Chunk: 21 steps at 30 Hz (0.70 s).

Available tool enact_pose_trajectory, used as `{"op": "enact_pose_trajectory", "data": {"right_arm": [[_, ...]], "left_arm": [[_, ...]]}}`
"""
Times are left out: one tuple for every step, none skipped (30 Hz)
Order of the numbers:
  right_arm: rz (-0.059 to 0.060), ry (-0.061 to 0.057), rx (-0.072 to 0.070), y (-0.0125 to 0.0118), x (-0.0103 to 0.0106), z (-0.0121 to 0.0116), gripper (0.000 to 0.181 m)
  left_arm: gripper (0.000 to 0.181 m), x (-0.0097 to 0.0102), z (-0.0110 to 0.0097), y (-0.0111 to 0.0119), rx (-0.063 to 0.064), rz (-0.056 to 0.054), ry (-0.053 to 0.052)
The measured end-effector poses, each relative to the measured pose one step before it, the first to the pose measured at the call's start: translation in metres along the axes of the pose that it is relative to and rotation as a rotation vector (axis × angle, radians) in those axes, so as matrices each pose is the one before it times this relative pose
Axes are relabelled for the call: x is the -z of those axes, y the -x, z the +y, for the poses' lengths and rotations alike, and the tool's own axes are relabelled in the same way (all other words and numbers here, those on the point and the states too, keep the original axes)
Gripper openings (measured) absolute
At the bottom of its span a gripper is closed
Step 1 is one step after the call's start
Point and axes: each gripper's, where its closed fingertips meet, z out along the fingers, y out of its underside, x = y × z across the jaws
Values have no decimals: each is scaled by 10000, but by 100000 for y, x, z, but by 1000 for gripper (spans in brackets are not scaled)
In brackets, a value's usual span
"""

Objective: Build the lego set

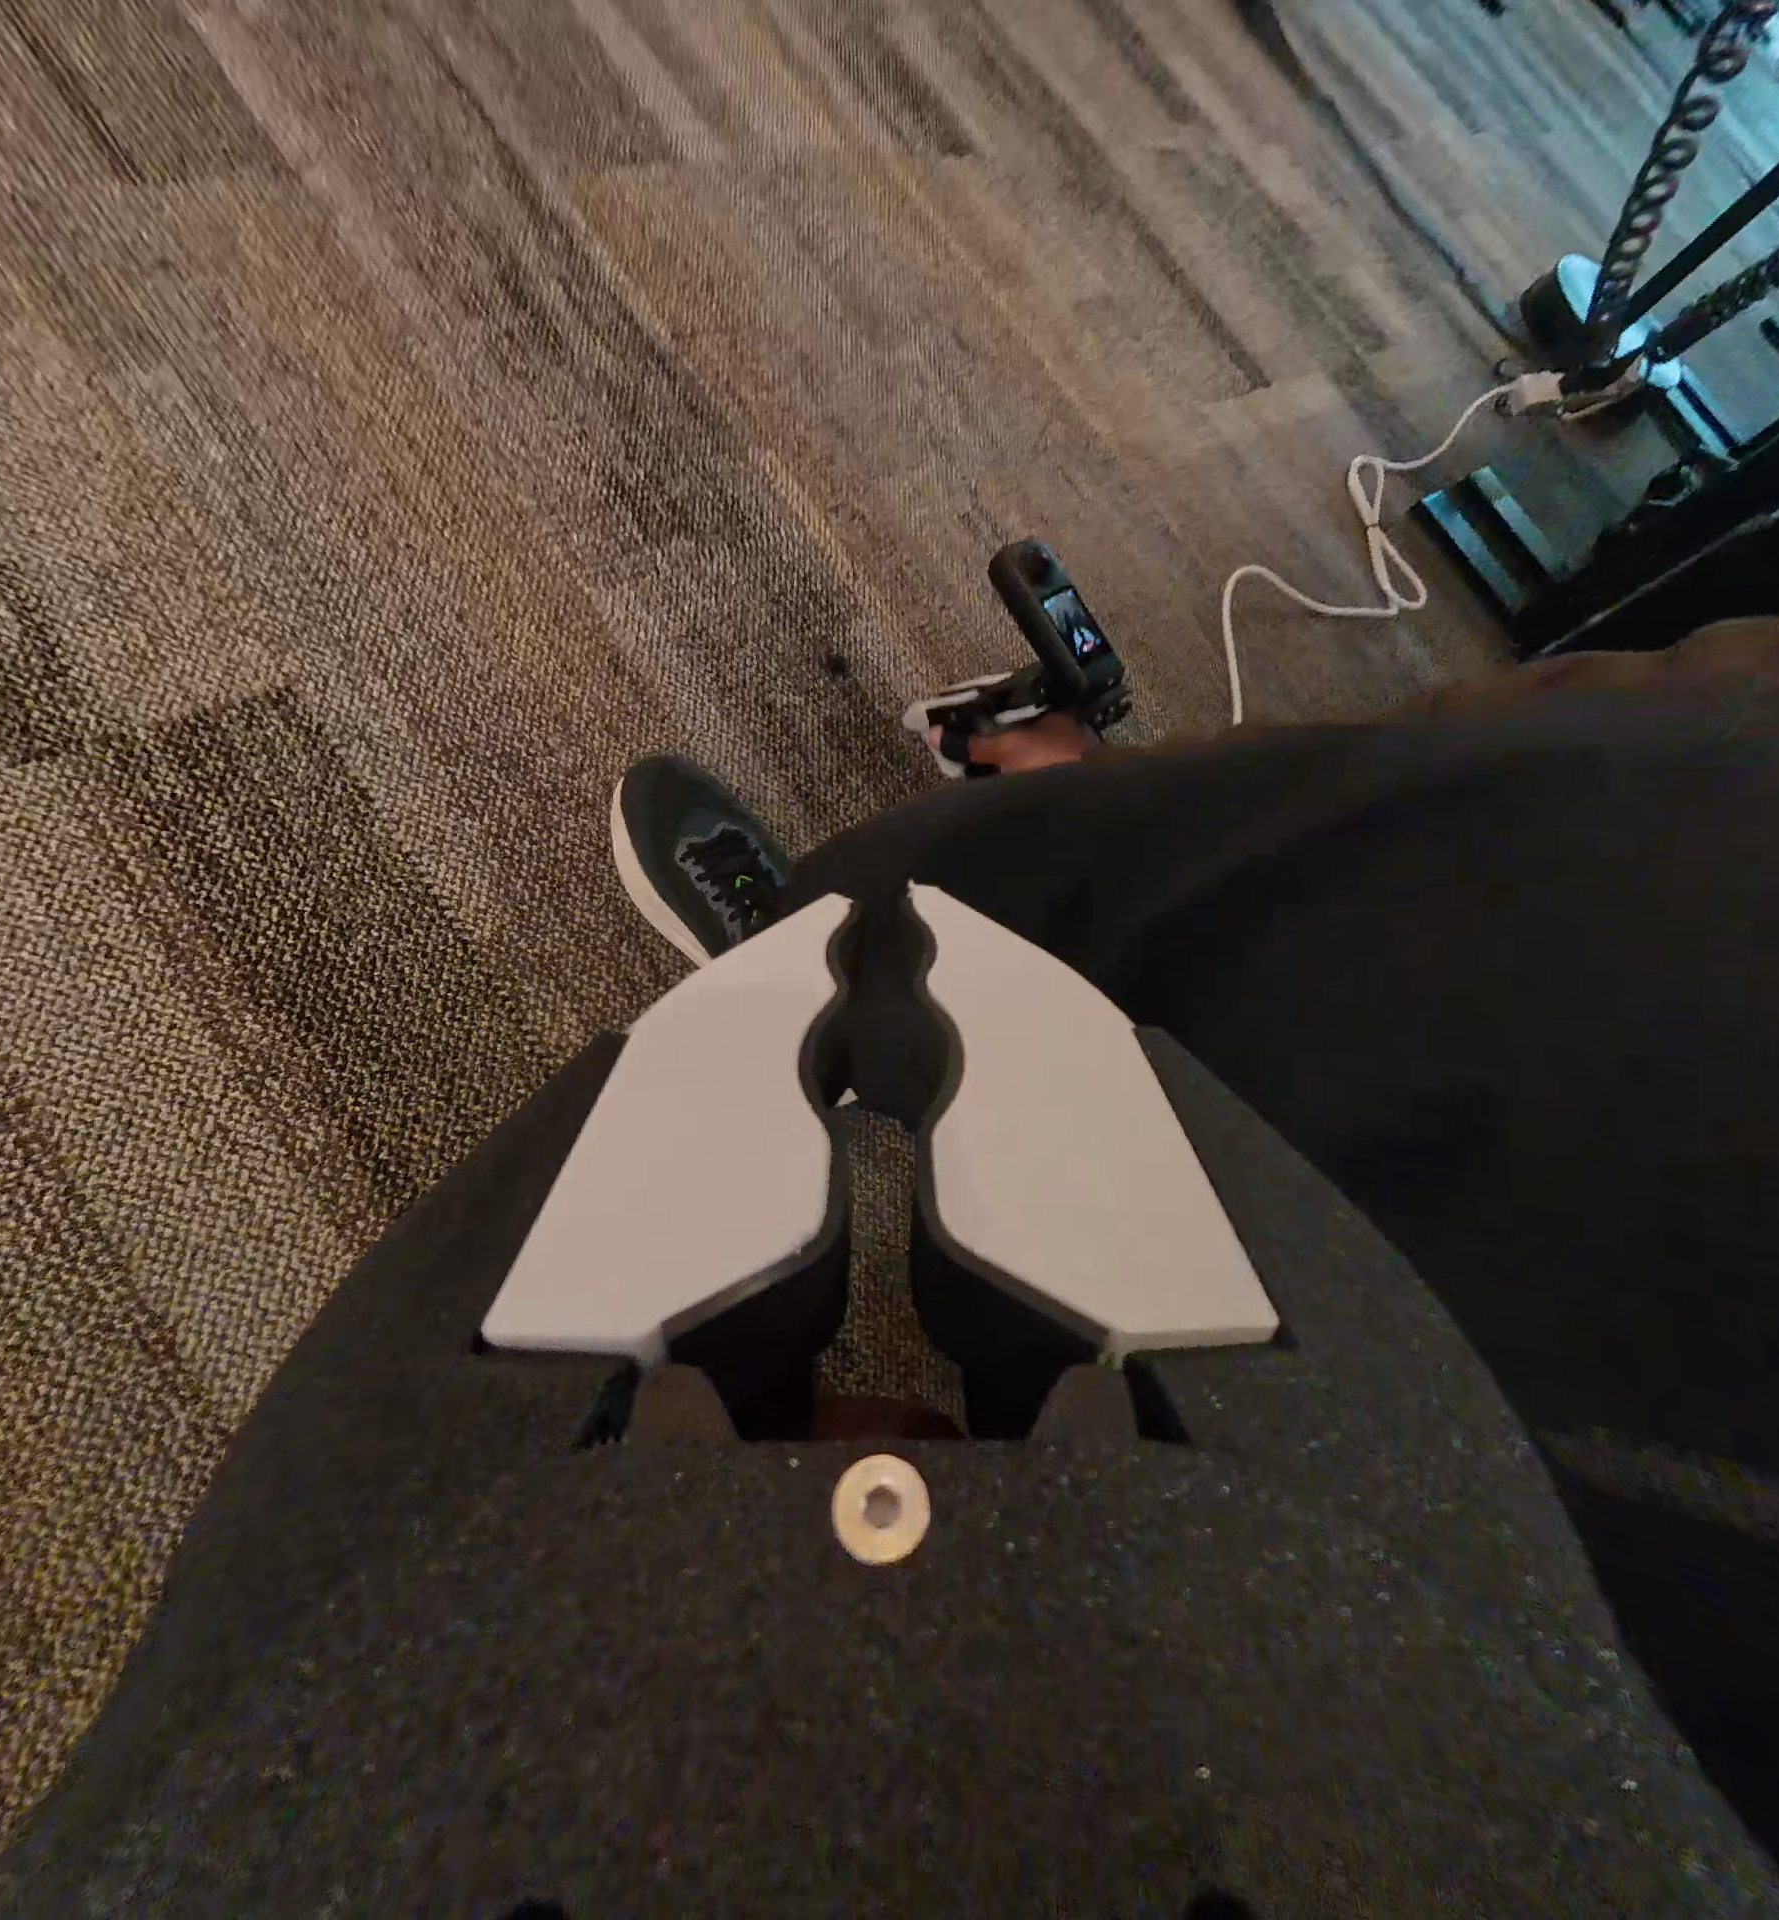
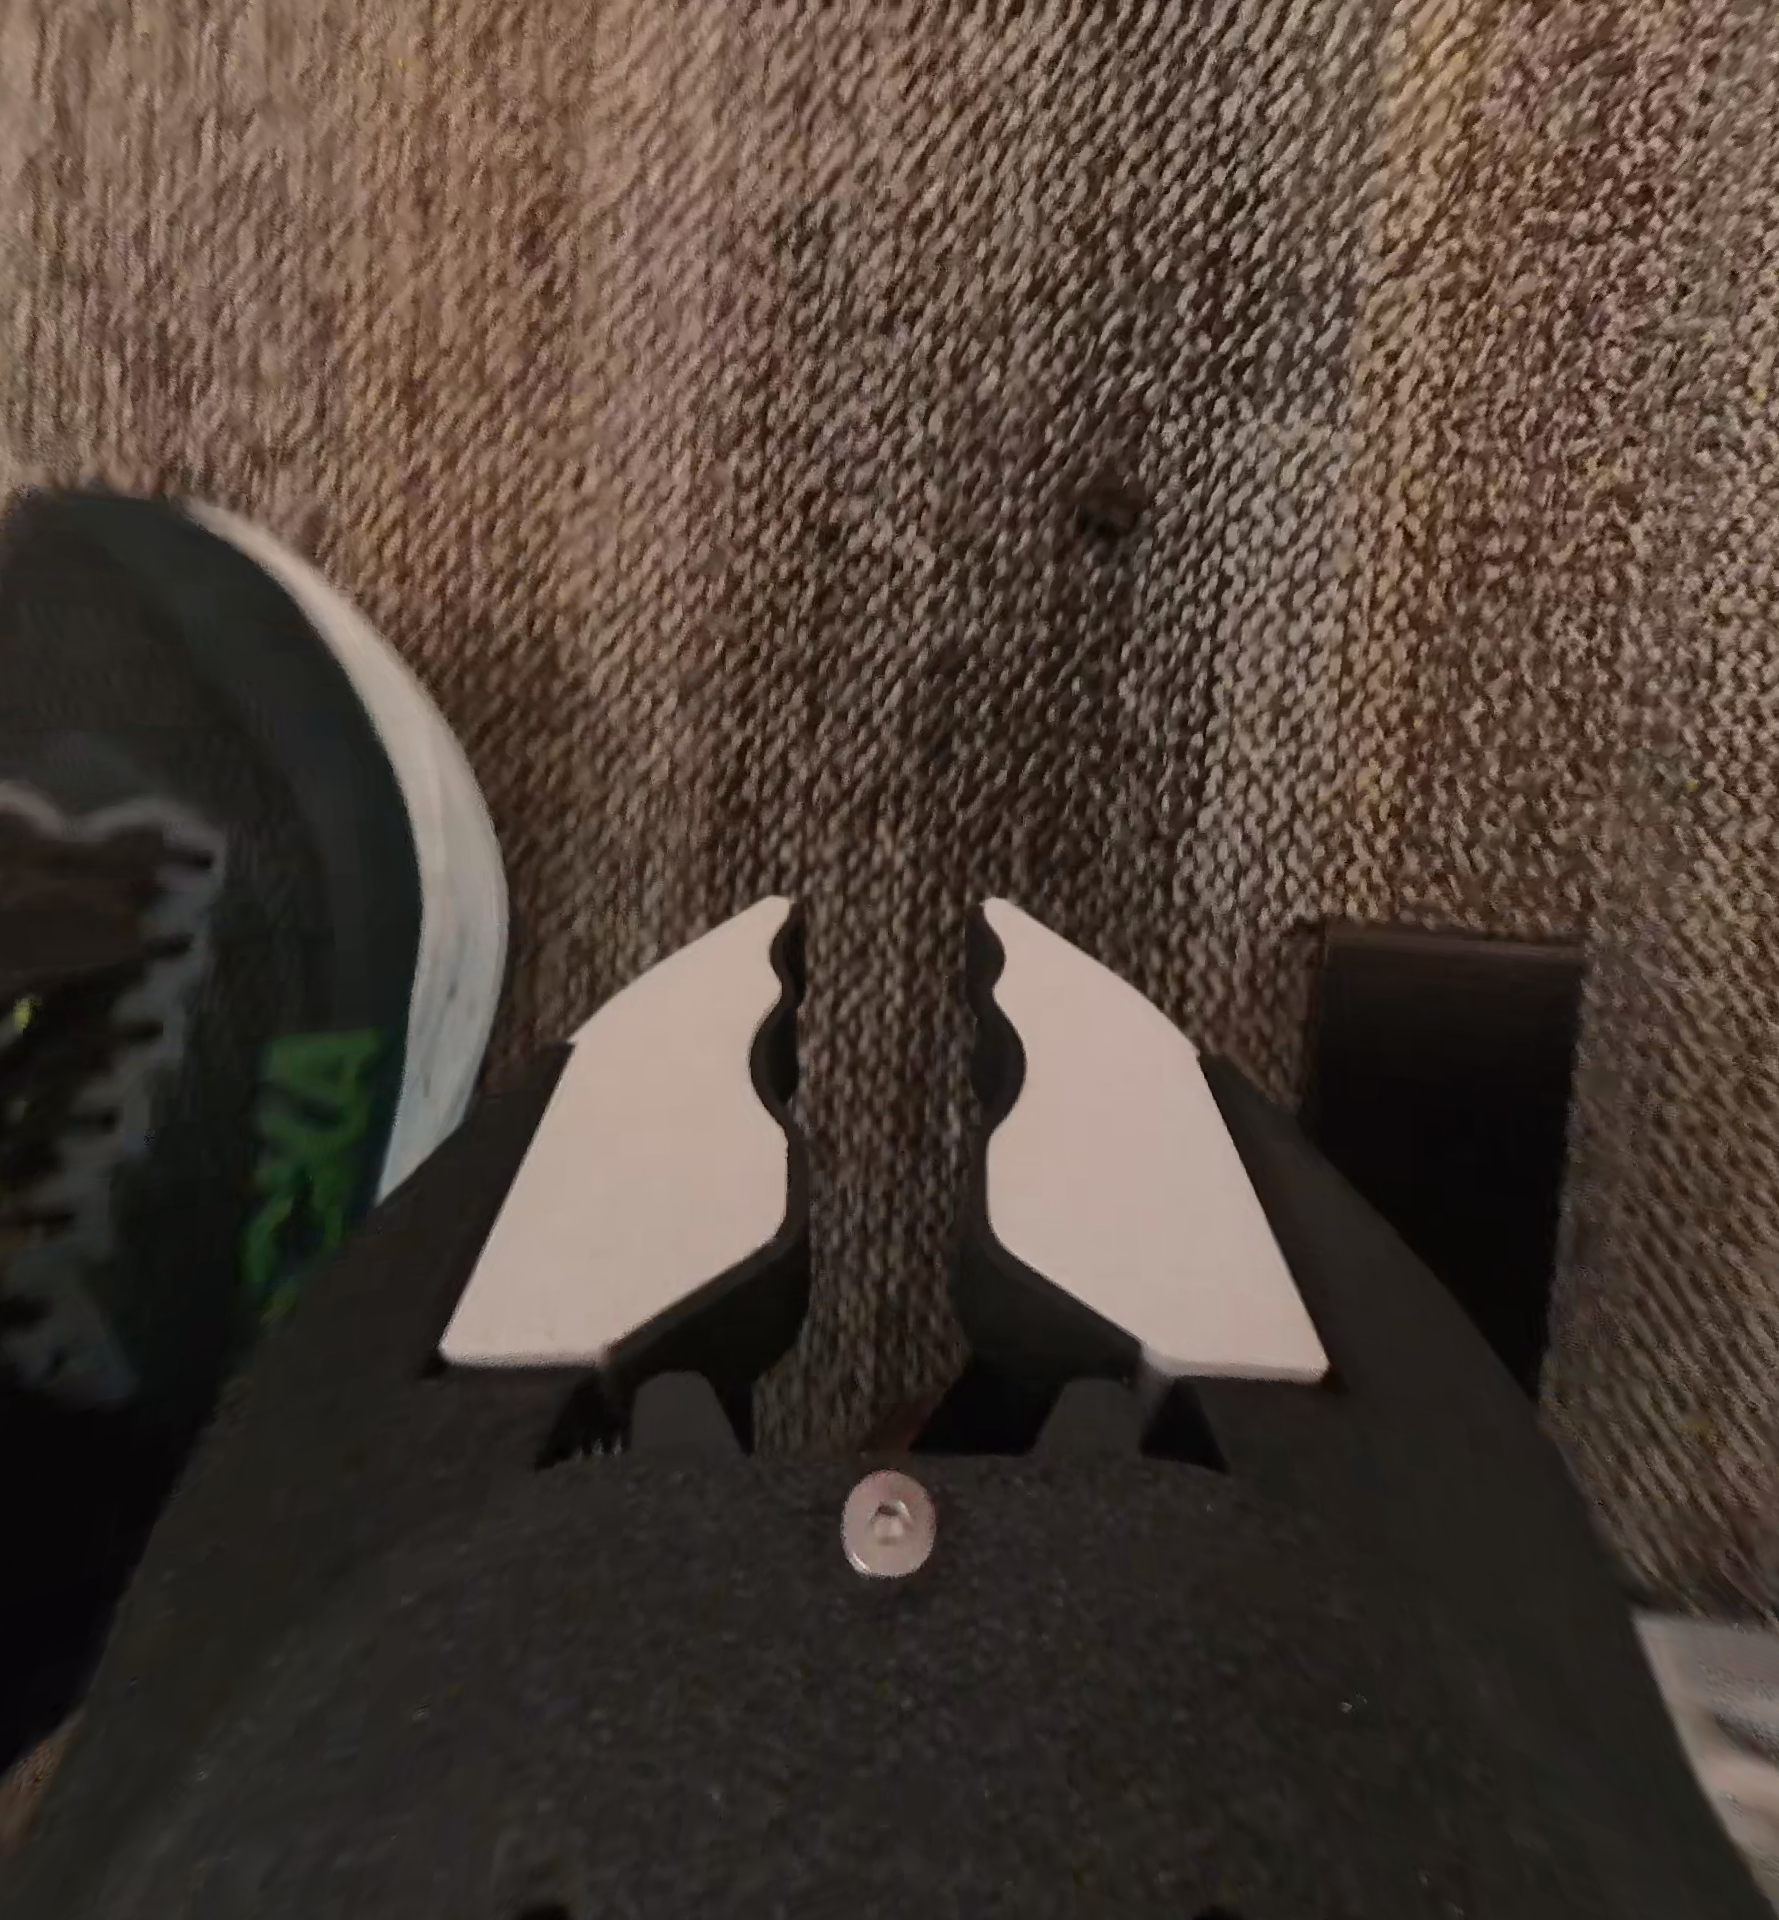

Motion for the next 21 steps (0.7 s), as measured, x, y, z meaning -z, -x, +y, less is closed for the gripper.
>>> {"op": "enact_pose_trajectory", "data": {"right_arm": [[19,-163,-297,-554,-1215,-860,29],[125,-115,-250,-621,-1188,-761,29],[74,-85,-204,-457,-1212,-669,29],[37,-76,-150,-359,-1222,-625,30],[112,-54,-80,-416,-1211,-547,30],[160,-5,-14,-453,-1234,-407,30],[145,77,4,-424,-1270,-203,30],[159,154,20,-448,-1250,-5,32],[155,186,38,-427,-1192,87,32],[128,161,8,-361,-1087,80,32],[81,116,-44,-278,-944,8,32],[39,62,-81,-193,-793,-86,32],[42,50,-105,-170,-675,-130,32],[45,25,-100,-151,-563,-161,32],[38,-22,-89,-106,-443,-218,32],[56,38,-78,-100,-403,-81,32],[81,97,-39,-88,-384,51,32],[64,90,20,-27,-347,71,32],[23,42,68,54,-298,10,32],[43,34,96,63,-260,-11,32],[73,2,95,16,-207,-62,30]], "left_arm": [[7,-964,-534,948,82,93,192],[7,-926,-679,1023,89,61,156],[7,-899,-815,1091,92,26,110],[7,-873,-883,1093,100,8,81],[7,-850,-895,1037,117,11,70],[6,-816,-857,969,117,23,67],[6,-796,-771,911,105,14,84],[6,-783,-645,844,88,14,94],[6,-746,-566,752,81,31,88],[6,-723,-484,659,78,41,89],[6,-716,-369,581,69,37,104],[6,-697,-270,546,78,21,112],[6,-705,-261,433,91,34,99],[6,-682,-272,285,84,74,83],[6,-683,-282,180,50,88,88],[6,-639,-304,103,12,79,89],[6,-591,-353,20,-12,87,64],[6,-507,-382,-55,-23,87,31],[6,-423,-359,-77,-35,69,5],[6,-324,-267,-63,-43,41,-5],[5,-246,-119,-35,-28,7,9]]}}
